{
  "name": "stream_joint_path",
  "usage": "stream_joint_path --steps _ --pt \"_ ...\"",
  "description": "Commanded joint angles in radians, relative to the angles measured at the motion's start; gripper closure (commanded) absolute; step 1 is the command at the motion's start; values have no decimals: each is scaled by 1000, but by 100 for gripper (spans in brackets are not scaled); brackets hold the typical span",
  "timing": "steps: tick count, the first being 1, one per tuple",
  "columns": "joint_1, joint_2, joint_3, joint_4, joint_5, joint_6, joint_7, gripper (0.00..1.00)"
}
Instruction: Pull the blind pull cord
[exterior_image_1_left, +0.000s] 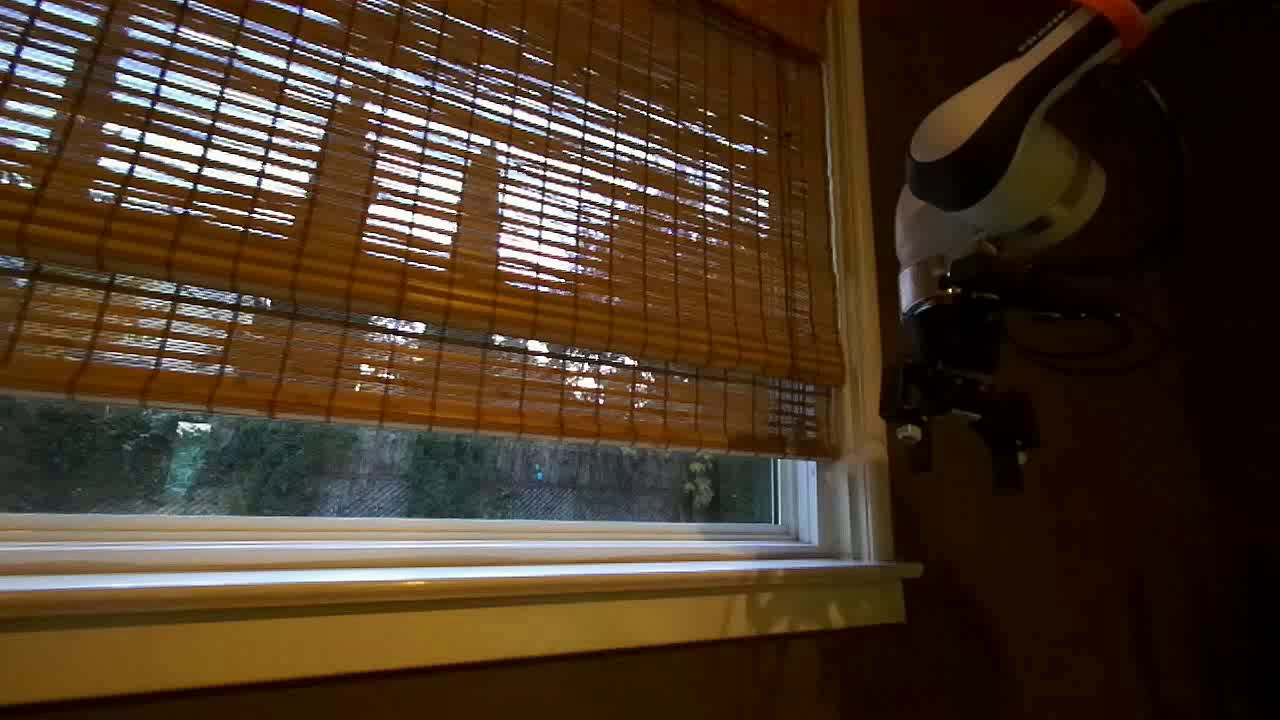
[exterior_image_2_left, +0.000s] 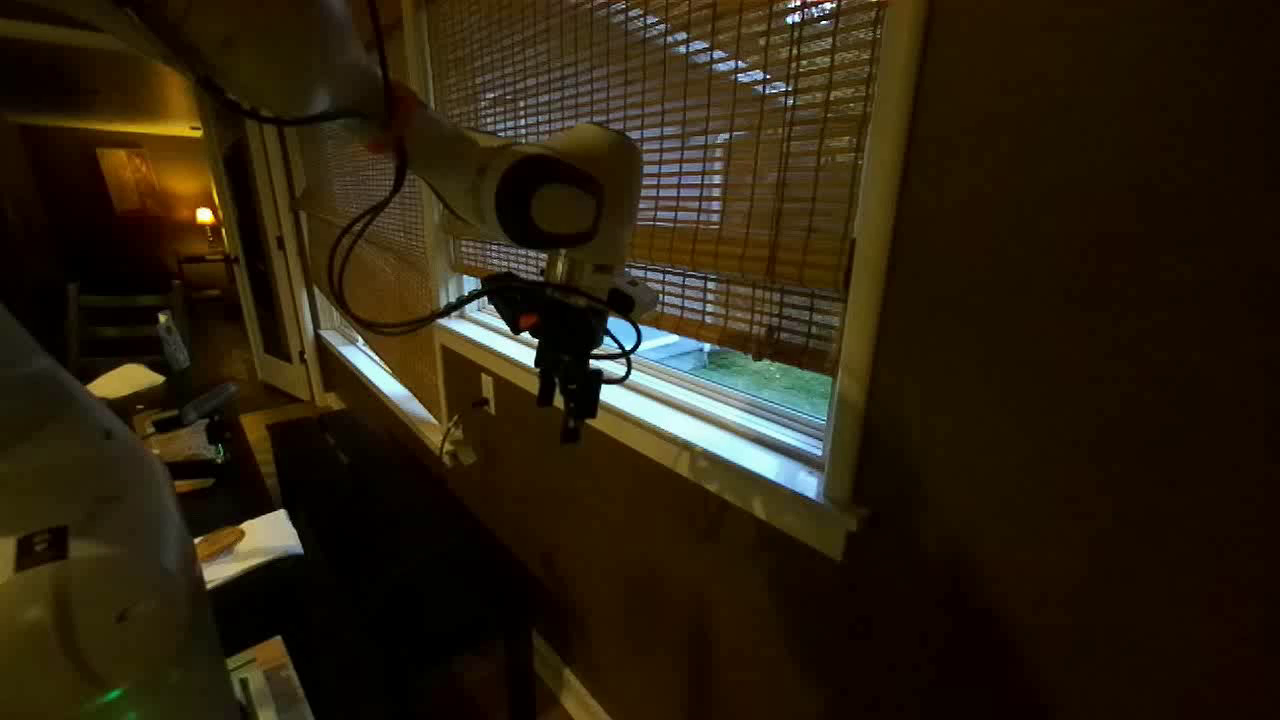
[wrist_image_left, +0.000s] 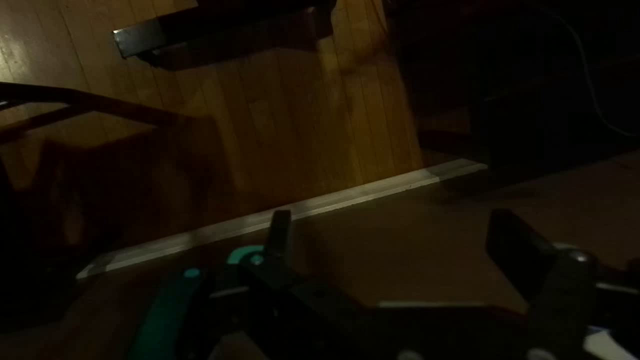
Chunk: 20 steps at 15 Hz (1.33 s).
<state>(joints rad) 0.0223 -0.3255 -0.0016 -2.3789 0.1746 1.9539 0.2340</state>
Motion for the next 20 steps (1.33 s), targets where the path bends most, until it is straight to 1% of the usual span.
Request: stream_joint_path --steps 1,5,8,13,17,18,20 --pt "-12 0 11 1 3 -2 -3 0" --pt "-12 0 11 1 3 -2 -3 0" --pt "-8 -51 34 35 -30 96 2 0" --pt "-16 -104 72 191 -85 160 23 0" --pt "-64 -117 84 319 -224 211 26 0" --pt "-80 -110 80 344 -249 245 36 0" --pt "-92 -80 61 393 -281 348 -15 0"
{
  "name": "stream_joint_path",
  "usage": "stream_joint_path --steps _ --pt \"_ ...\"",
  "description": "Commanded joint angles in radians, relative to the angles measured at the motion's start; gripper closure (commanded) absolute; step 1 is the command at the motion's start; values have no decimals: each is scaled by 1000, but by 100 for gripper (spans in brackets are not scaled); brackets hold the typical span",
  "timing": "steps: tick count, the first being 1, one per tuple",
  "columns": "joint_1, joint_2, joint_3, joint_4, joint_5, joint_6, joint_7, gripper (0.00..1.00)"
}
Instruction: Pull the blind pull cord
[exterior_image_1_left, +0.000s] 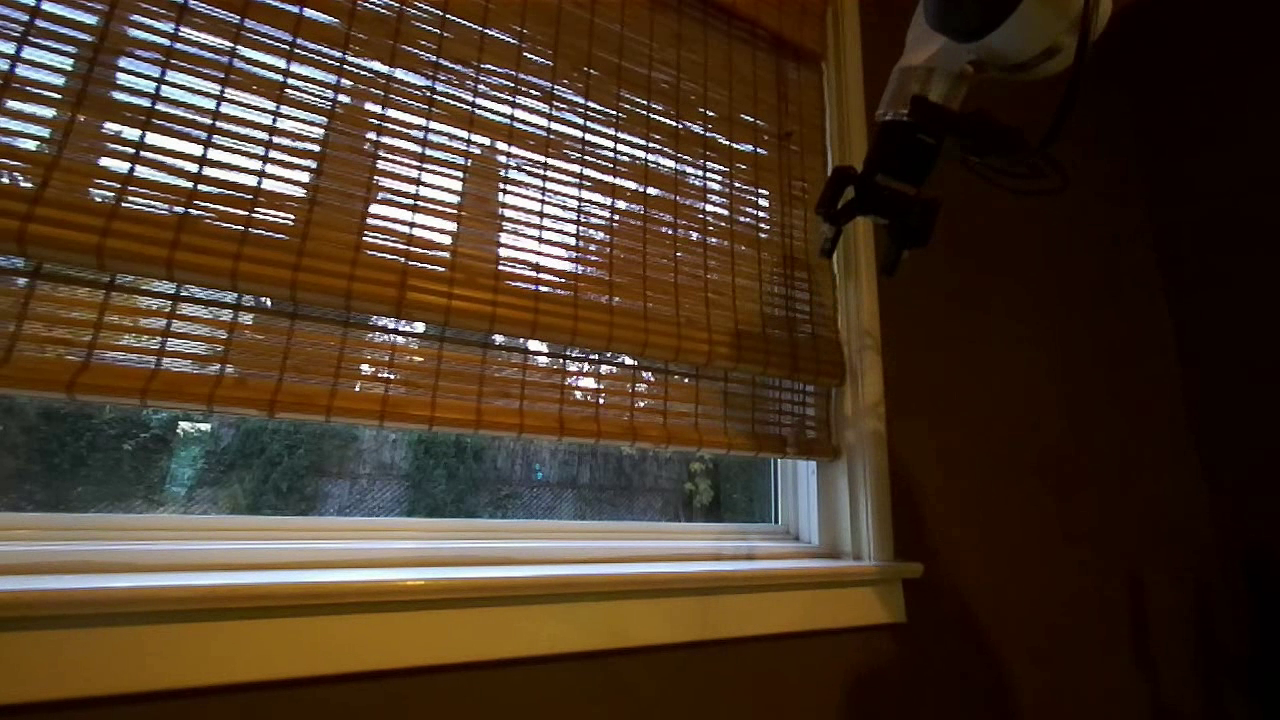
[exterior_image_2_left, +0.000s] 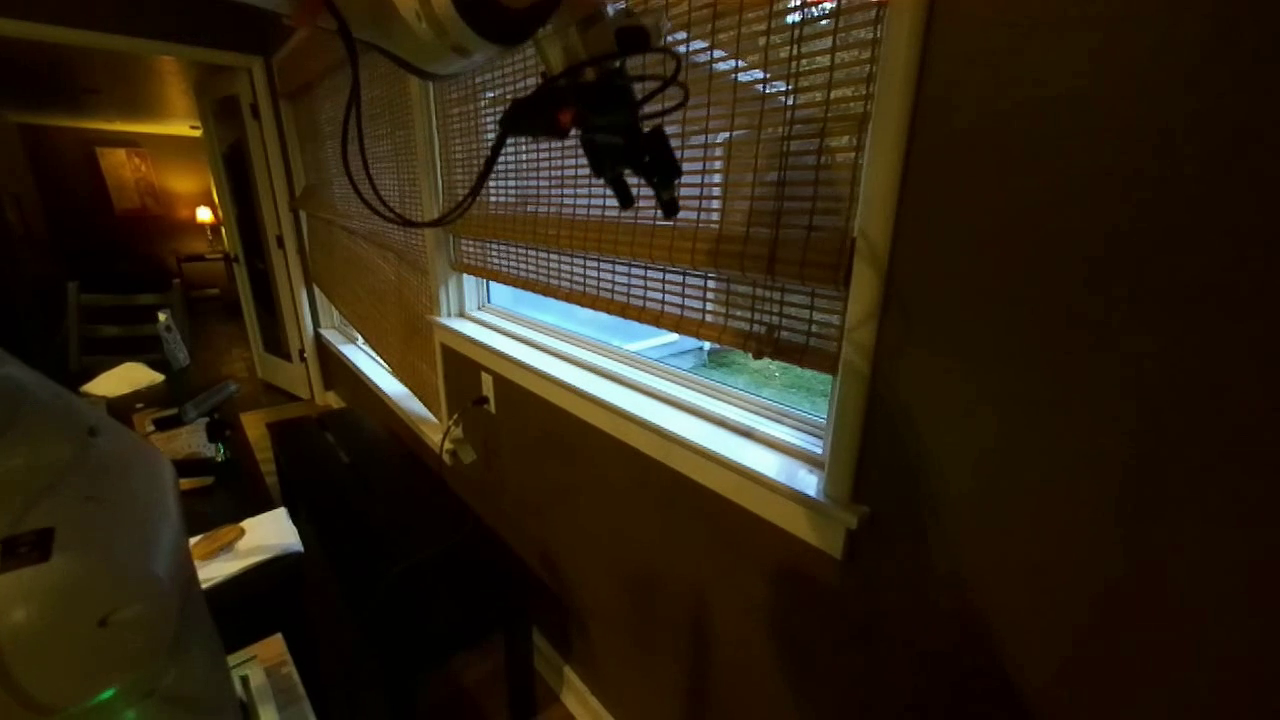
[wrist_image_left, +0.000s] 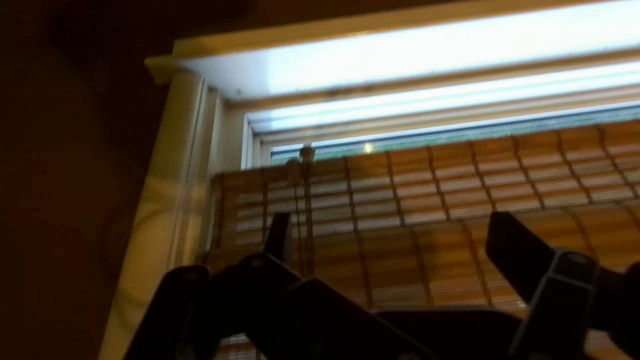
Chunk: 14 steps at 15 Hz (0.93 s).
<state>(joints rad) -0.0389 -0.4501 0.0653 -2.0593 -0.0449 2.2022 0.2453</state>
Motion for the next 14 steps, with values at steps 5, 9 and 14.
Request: stream_joint_path --steps 5,9,14 --pt "-15 10 -6 24 -22 49 -12 0" --pt "-37 59 13 65 -71 114 9 0" --pt "-60 188 23 229 -129 253 35 0"
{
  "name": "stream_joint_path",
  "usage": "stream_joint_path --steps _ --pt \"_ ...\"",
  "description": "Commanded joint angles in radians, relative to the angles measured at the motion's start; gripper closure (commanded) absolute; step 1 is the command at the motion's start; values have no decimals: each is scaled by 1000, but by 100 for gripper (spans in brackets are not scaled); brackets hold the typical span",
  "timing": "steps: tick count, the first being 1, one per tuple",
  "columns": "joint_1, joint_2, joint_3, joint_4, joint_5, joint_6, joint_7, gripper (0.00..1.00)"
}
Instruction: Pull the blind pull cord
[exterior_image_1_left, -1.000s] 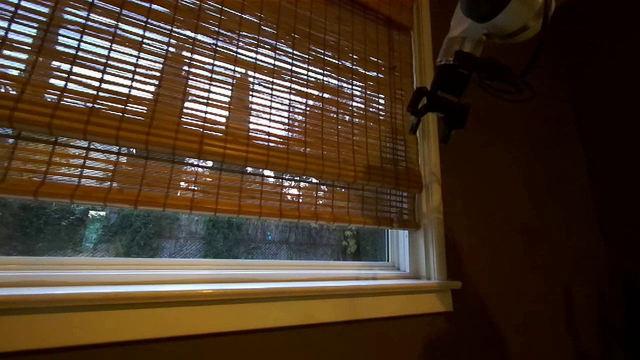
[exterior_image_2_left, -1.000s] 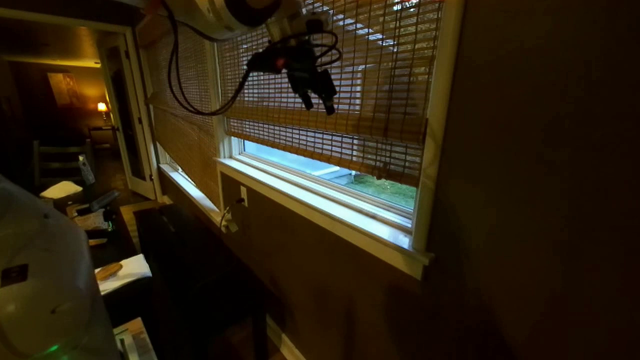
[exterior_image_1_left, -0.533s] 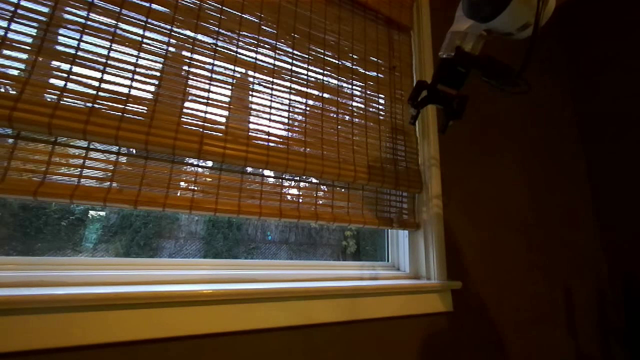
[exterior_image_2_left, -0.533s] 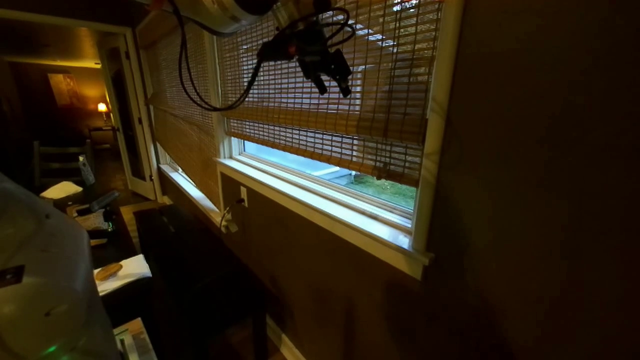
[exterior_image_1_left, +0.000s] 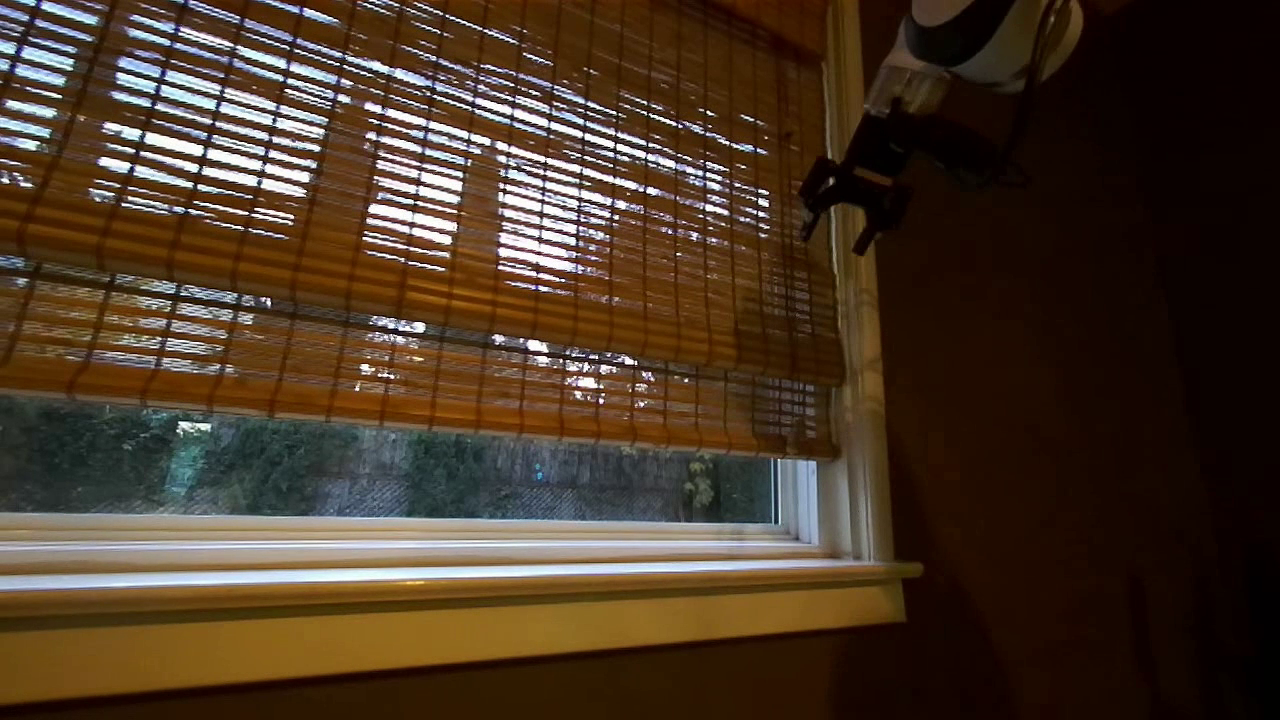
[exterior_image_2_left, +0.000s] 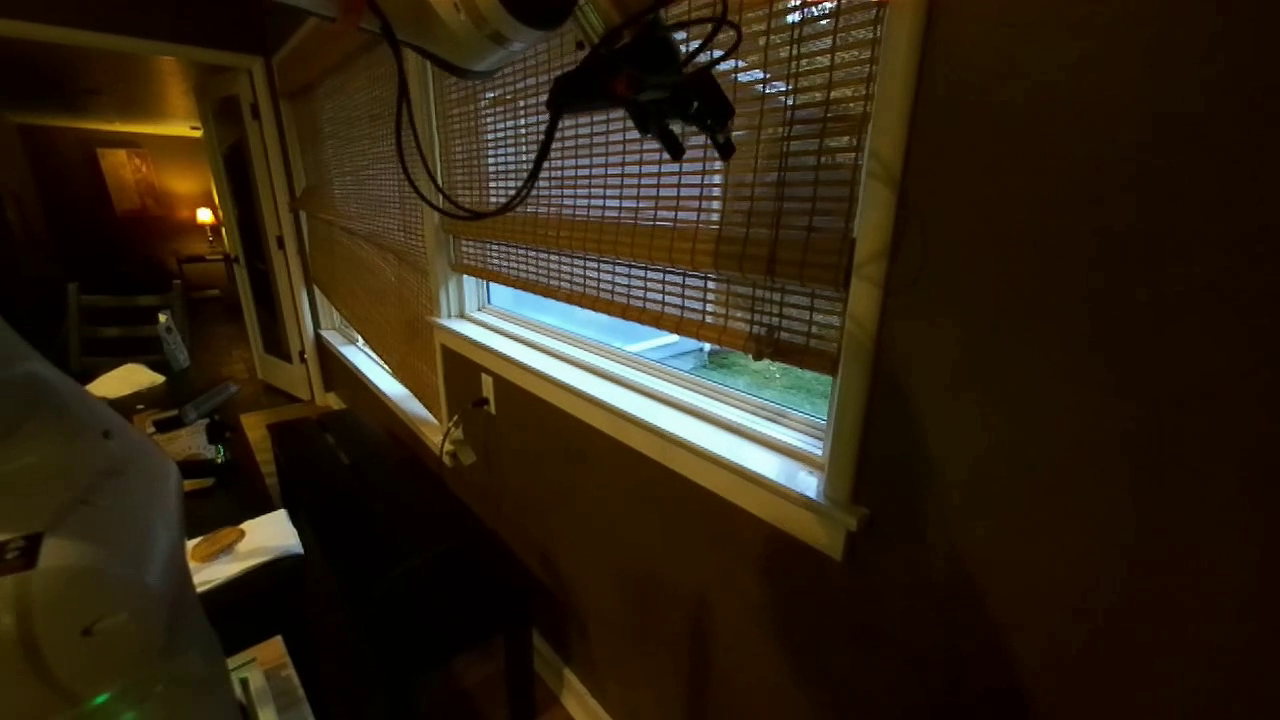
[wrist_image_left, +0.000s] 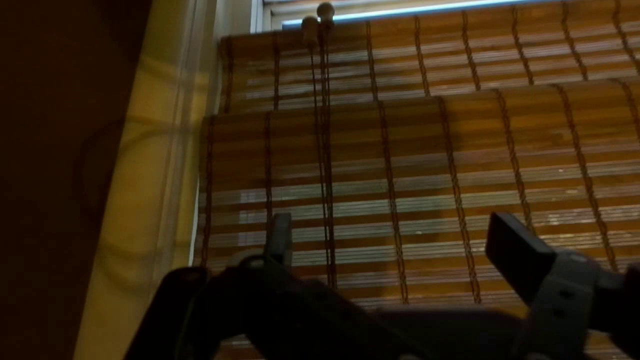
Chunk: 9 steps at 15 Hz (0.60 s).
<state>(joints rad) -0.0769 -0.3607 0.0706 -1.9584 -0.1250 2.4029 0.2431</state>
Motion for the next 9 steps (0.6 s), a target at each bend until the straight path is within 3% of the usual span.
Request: stream_joint_path --steps 1,7,8,9 --pt "-23 122 18 161 -58 62 42 0" --pt "-21 226 -6 317 -103 60 55 2" --pt "-15 244 -13 336 -96 68 37 21" --pt "-11 260 -19 351 -93 79 24 27"
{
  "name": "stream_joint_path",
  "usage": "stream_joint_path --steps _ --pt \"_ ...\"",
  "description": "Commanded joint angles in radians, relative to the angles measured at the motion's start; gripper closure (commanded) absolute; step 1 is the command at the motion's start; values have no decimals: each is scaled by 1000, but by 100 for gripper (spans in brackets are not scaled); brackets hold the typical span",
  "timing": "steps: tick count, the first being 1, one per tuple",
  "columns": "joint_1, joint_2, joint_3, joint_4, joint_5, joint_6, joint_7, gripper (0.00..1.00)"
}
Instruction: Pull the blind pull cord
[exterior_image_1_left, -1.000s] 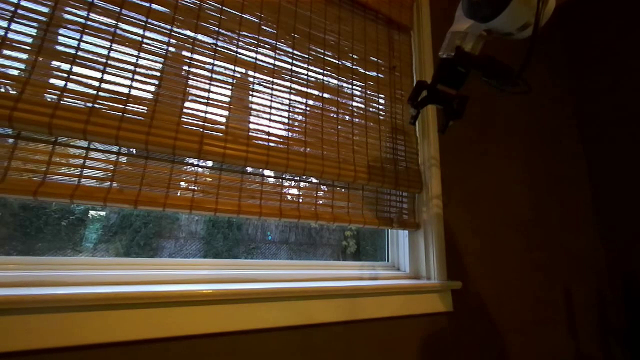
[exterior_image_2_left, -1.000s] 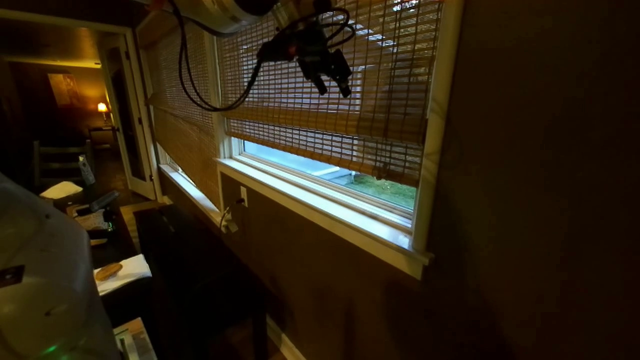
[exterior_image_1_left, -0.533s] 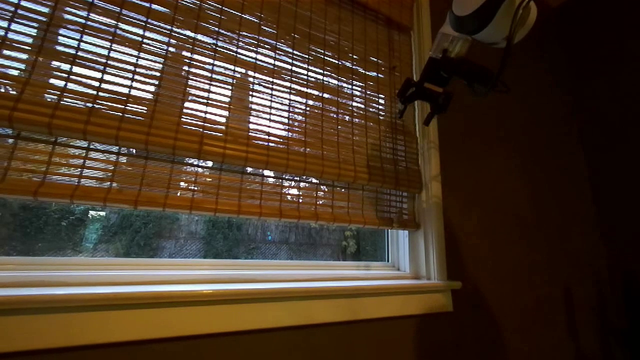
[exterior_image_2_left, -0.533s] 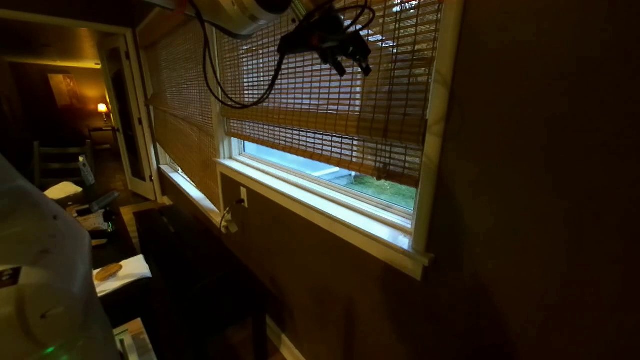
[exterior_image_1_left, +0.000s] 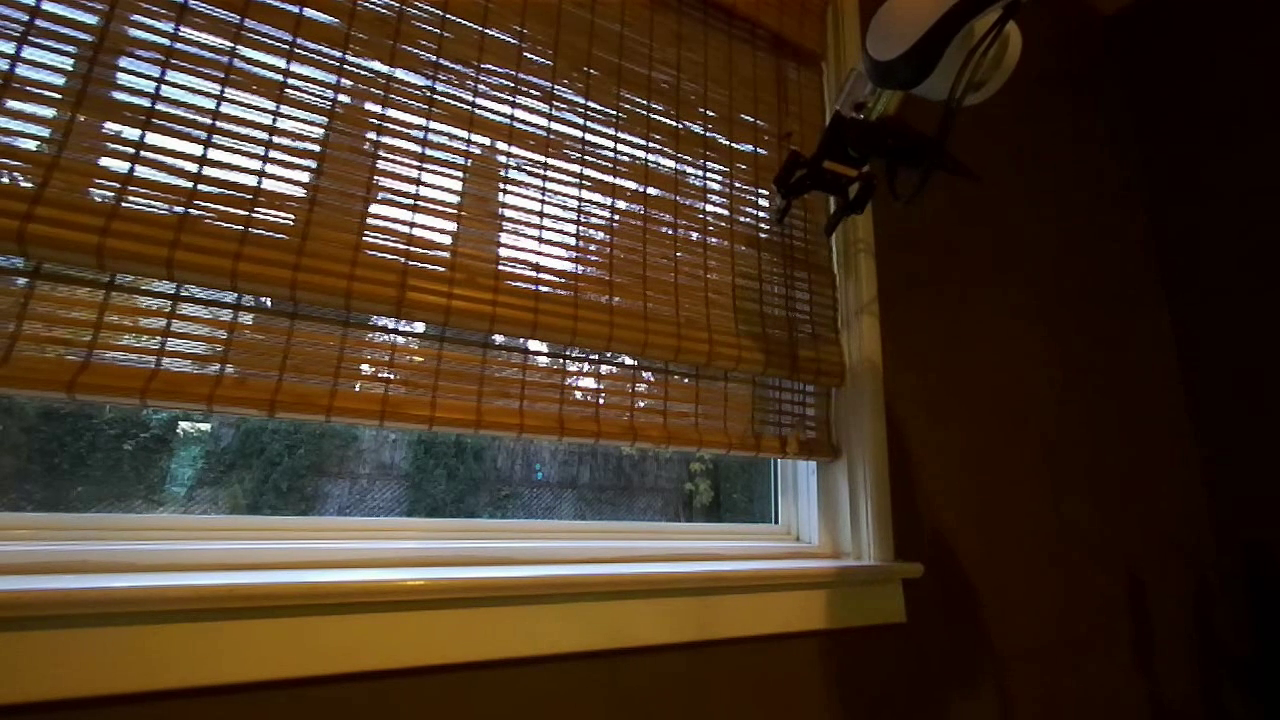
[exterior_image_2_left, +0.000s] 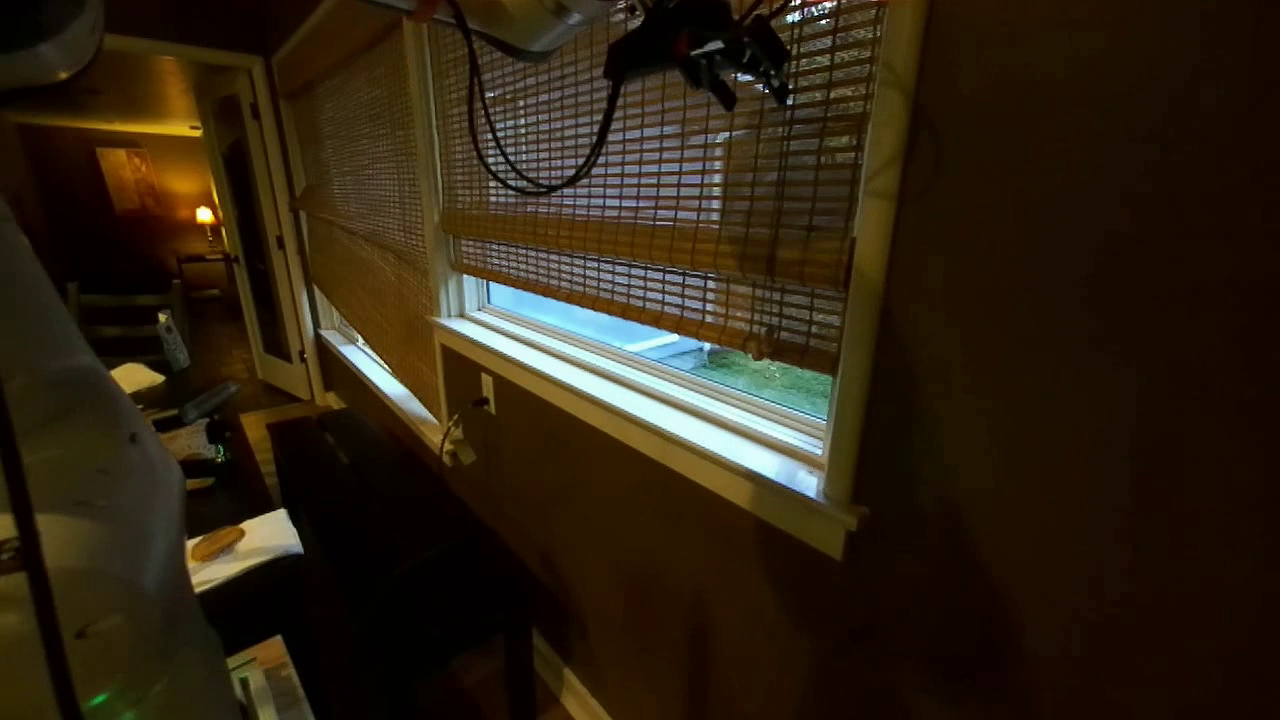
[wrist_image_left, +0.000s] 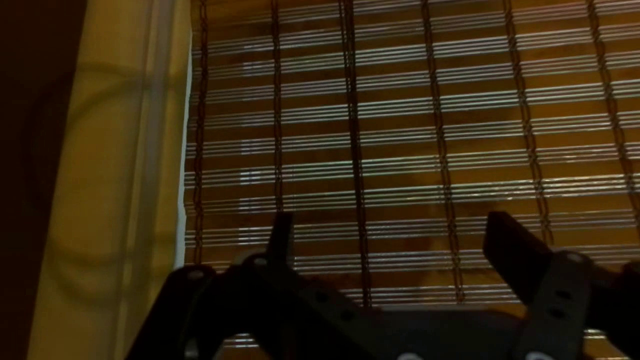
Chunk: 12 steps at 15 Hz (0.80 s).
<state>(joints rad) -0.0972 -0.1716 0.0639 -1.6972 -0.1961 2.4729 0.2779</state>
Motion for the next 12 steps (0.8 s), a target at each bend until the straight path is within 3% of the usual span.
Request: stream_joint_path --steps 1,2,3,4,6,8,9,12 --pt "11 88 -17 106 -22 21 -20 27" --pt "13 103 -21 121 -22 32 -28 26" --pt "16 118 -25 136 -17 41 -35 36" --pt "17 132 -29 148 -20 50 -33 38" --pt "23 155 -37 168 -13 69 -46 59" --pt "29 174 -45 185 -3 80 -60 62" --pt "32 181 -47 191 -2 83 -65 81" --pt "38 185 -49 200 -1 73 -65 99"
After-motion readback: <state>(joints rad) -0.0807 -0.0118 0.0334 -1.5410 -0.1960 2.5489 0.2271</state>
